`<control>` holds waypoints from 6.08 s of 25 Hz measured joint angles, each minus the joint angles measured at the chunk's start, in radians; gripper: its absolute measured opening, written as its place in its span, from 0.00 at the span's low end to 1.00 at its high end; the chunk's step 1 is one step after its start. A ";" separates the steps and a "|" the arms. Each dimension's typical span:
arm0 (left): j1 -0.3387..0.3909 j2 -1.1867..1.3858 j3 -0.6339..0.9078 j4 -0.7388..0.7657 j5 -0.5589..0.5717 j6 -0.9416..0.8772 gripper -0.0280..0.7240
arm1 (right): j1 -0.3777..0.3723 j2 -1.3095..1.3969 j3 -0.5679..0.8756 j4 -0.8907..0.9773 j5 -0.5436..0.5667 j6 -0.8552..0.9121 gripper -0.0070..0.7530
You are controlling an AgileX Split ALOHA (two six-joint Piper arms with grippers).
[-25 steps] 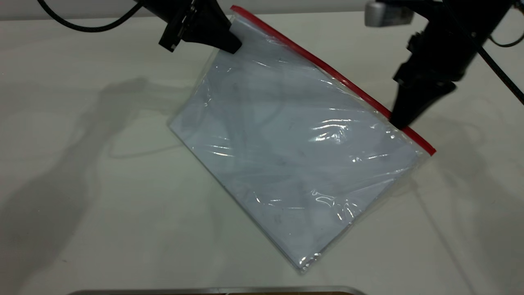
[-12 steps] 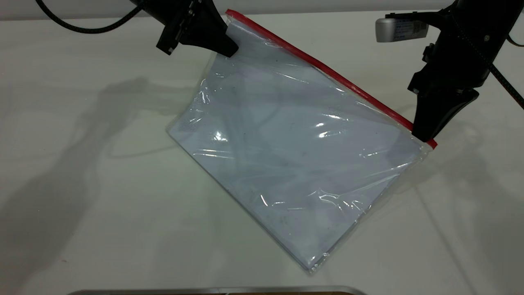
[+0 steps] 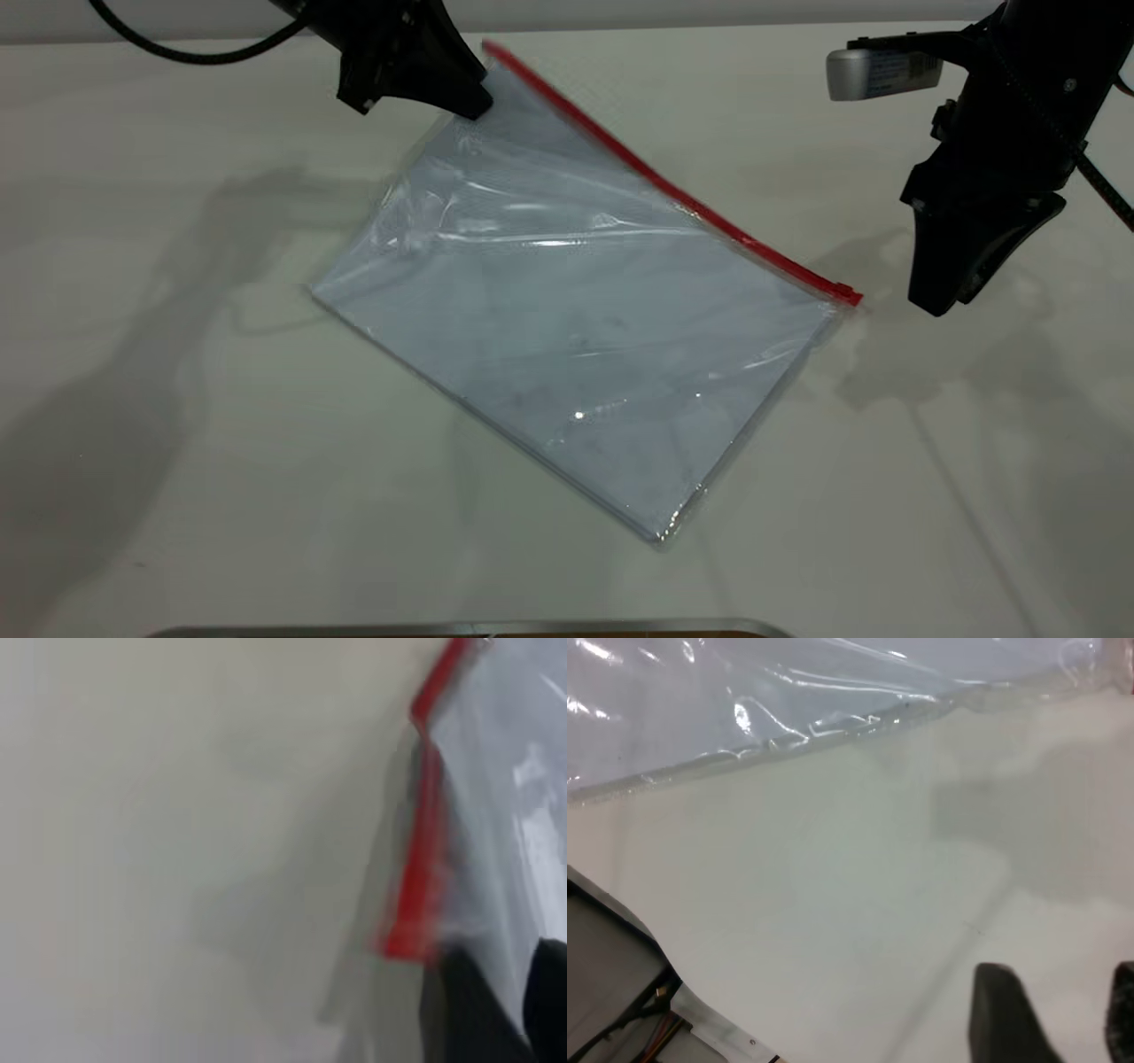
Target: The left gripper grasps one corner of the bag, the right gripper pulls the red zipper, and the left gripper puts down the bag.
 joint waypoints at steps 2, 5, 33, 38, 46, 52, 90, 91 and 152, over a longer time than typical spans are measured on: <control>0.001 -0.001 0.000 -0.002 -0.023 -0.054 0.52 | 0.000 0.000 0.000 -0.001 -0.017 0.000 0.58; 0.000 -0.008 0.000 0.019 -0.068 -0.160 0.70 | 0.000 0.000 -0.003 -0.002 -0.063 0.001 0.69; 0.000 -0.896 0.000 0.992 0.308 -1.706 0.82 | 0.000 -0.905 -0.337 -0.007 0.312 0.229 0.75; 0.000 -1.024 0.001 1.043 0.308 -1.823 0.82 | 0.000 -1.071 -0.312 -0.007 0.399 0.252 0.75; 0.000 -1.272 0.112 0.980 0.308 -1.928 0.82 | 0.000 -1.386 -0.088 -0.007 0.399 0.284 0.75; 0.000 -1.554 0.446 0.963 0.308 -1.930 0.82 | 0.000 -1.664 0.205 -0.007 0.399 0.288 0.75; 0.000 -2.220 1.375 0.946 0.263 -1.929 0.82 | 0.000 -2.227 0.770 -0.033 0.317 0.286 0.75; 0.000 -2.220 1.375 0.946 0.262 -1.929 0.82 | 0.000 -2.227 0.770 -0.033 0.317 0.286 0.75; 0.139 -2.550 1.375 0.945 0.274 -1.934 0.82 | -0.163 -2.227 0.771 -0.223 0.299 0.479 0.75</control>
